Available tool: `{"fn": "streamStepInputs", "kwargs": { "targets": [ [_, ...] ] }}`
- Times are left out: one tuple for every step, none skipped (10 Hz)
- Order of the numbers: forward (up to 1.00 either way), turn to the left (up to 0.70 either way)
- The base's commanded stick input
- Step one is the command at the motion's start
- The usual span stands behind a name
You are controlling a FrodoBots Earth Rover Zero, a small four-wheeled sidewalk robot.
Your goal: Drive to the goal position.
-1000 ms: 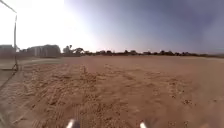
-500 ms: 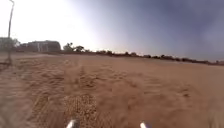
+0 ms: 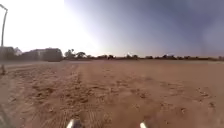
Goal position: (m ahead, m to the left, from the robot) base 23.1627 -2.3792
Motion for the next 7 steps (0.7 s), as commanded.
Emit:
{"fn": "streamStepInputs", "kwargs": {
  "targets": [
    [1.0,0.0],
    [1.0,0.0],
    [1.0,0.0],
    [1.0,0.0],
    [1.0,0.0],
    [1.0,0.0],
    [1.0,0.0]
  ]
}}
